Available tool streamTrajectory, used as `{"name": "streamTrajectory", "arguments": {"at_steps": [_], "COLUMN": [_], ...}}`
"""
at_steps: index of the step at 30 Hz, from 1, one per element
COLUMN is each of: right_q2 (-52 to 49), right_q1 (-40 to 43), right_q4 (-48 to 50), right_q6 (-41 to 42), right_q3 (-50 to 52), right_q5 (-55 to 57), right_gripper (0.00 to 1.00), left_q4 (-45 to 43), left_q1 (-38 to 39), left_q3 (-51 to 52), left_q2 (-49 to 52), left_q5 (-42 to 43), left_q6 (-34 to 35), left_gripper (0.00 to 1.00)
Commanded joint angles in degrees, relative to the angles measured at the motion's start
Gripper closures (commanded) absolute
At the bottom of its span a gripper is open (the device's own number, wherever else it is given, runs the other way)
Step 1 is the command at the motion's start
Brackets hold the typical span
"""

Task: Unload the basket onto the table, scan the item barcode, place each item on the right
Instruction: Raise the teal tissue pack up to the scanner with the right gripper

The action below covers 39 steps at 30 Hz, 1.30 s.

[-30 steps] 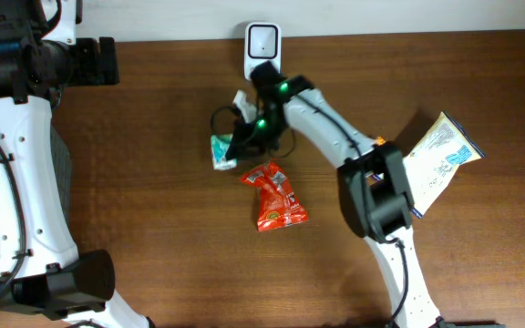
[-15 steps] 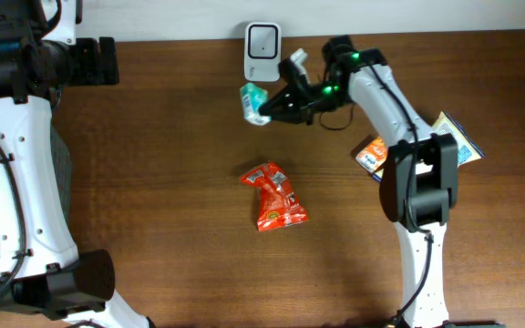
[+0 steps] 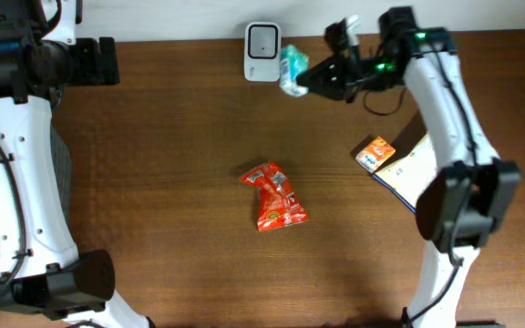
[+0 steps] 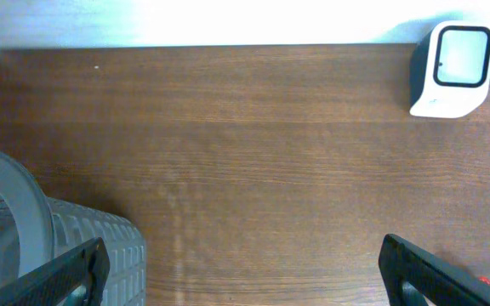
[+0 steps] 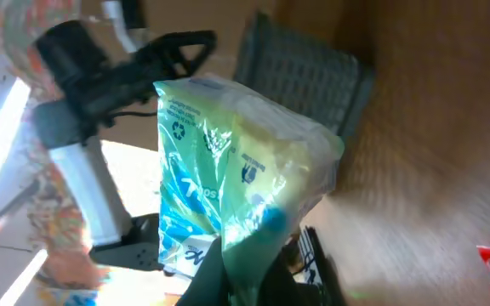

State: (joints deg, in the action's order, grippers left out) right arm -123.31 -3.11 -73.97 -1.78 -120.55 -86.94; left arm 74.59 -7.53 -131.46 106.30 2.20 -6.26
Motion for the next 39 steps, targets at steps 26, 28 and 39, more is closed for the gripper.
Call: {"name": "streamTrajectory", "arguments": {"at_steps": [26, 28, 39], "right_q2": [4.1, 0.5, -17.0], "right_q1": [-22.3, -24.7, -24.8], "right_q4": [20.0, 25.1, 48.0], "right_q6": [-2.4, -9.9, -35.3], "right_q3": [-17.2, -17.2, -17.2], "right_q5": [109.0, 113.6, 118.5], "right_gripper": [0.96, 0.96, 0.96], "left_q4": [0.1, 0.1, 0.1], "left_q1": [-0.4, -0.4, -0.4], "left_q3": [0.1, 0.1, 0.1], "left_q2": [0.1, 0.1, 0.1], "left_q5": [0.4, 0.4, 0.4], "left_q6": [-0.7, -0.7, -0.7], "left_gripper": [0.01, 0.01, 0.01]}}
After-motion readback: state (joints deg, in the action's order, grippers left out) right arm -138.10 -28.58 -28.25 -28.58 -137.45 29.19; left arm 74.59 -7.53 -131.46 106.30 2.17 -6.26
